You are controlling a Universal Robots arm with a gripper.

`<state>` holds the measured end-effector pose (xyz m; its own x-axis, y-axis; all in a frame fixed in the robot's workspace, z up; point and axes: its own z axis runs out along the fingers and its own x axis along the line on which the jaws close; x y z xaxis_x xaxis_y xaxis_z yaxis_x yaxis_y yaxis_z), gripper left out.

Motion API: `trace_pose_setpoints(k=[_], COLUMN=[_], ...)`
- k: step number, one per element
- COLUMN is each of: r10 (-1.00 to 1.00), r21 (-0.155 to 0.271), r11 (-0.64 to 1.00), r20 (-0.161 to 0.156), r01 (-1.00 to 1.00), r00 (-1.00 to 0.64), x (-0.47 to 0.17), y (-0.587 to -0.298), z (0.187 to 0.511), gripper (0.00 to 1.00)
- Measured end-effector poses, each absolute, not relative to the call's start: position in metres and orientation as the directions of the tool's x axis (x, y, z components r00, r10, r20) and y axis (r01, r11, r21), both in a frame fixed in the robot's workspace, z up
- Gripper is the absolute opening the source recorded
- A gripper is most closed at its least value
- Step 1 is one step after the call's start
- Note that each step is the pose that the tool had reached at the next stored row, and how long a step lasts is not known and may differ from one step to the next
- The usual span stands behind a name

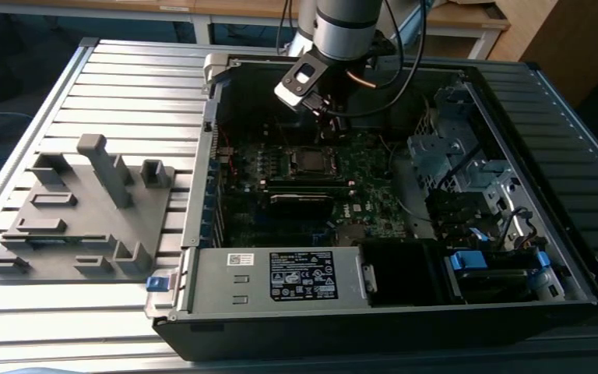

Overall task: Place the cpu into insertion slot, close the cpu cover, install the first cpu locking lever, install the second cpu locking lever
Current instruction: 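Close the cpu cover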

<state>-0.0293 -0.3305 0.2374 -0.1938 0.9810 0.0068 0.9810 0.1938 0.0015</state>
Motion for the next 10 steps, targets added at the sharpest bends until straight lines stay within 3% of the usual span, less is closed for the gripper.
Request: trace_pose_setpoints(k=[10], r10=[0.980], r21=[0.002], r11=[0.196], r20=[0.007], r01=[0.981], r00=[-0.196], x=[-0.0293], y=[-0.3305], z=[0.2374], gripper=[0.10])
